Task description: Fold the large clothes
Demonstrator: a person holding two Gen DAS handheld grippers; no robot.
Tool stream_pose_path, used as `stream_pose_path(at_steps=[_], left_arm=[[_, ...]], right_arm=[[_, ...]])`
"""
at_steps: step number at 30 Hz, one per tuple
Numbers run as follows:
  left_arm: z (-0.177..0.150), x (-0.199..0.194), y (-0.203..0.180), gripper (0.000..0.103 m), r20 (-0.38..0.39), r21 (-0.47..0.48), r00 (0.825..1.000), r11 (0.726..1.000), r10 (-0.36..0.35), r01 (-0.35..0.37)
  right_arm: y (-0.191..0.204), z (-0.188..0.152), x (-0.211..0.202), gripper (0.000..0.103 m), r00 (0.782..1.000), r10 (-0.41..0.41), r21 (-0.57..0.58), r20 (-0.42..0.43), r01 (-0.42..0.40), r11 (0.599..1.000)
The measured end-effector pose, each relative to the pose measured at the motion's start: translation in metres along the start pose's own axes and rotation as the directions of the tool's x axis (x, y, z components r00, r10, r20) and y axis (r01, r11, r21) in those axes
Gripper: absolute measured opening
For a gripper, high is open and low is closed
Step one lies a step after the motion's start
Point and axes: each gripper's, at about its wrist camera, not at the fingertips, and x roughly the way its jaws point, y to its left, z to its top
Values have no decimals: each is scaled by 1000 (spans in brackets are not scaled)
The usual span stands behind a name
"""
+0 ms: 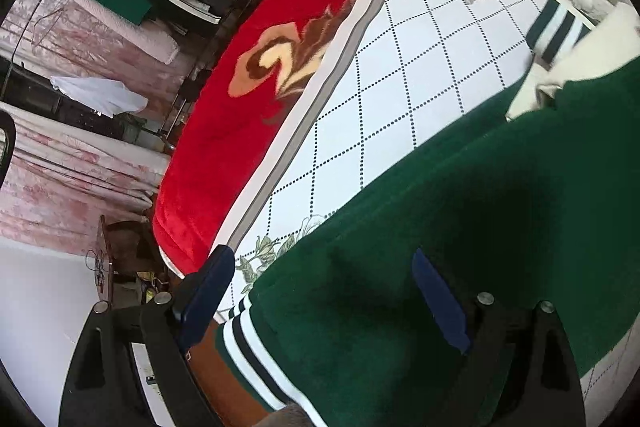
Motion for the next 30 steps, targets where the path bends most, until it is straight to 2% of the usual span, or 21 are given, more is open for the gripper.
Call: stream_pose_path(at_steps=[1,2,3,4,6,9,13,16,17,18,19,20,22,23,24,25,26,27,29,30], left_arm=[[1,3,1,91,-1,-6,1000,1000,-3,3],[2,5,2,91,-3,-12,1000,1000,-6,6],[3,8,3,91,-2,-21,1000,1000,-11,11],[4,11,6,91,-3,-31,1000,999,-21,21],[4,15,9,91,-4,-44,999,998,-40,40],[5,22,15,91,-9,-57,998,996,-66,65],[5,37,19,91,-33,-59,996,995,-89,87],[5,48,21,91,-48,-54,995,995,-82,80],[5,52,21,91,-54,-52,995,996,-79,76],[5,55,22,91,-63,-52,995,996,-79,76],[4,57,23,91,-74,-55,994,995,-84,80],[4,57,26,91,-76,-61,993,994,-93,88],[4,52,30,91,-69,-81,991,990,-118,112],[4,48,31,91,-61,-88,989,988,-135,129],[5,43,31,91,-51,-92,987,985,-151,146],[5,35,28,91,-36,-94,986,983,-164,160],[6,29,25,91,-22,-94,985,981,-173,170],[7,23,19,91,-5,-92,984,980,-179,177],[11,16,7,91,10,-82,981,977,-195,195],[14,13,-3,91,6,-68,979,976,-205,205]], right_arm=[[3,12,19,93,997,-1,-13,-73,0,1000],[8,17,36,76,991,-8,-16,-132,6,1000],[12,23,47,32,988,-28,-13,-155,26,1000],[18,28,50,11,987,-5,-3,-160,5,1000],[30,35,42,10,993,8,-8,-117,-8,1000],[66,47,12,10,999,-4,-75,-36,1,997],[126,78,-8,10,999,-52,-229,-17,47,972],[153,100,13,10,995,-100,-271,-13,93,958],[161,109,34,10,990,-142,-303,-3,135,944],[161,115,48,11,988,-154,-296,-19,141,945],[153,122,63,12,989,-136,-241,-52,119,963],[143,127,67,13,993,-95,-180,-70,81,980],[123,126,53,18,999,20,-77,-44,-24,997],[104,117,33,27,994,109,-9,12,-109,994],[87,106,16,46,987,149,33,66,-152,988],[71,92,-1,59,979,167,68,119,-175,982],[56,79,-14,84,973,170,99,157,-187,977],[31,55,-30,91,966,149,154,211,-183,971],[-11,16,-45,91,959,109,254,263,-178,951],[-38,-9,-44,91,956,96,326,277,-187,927]])
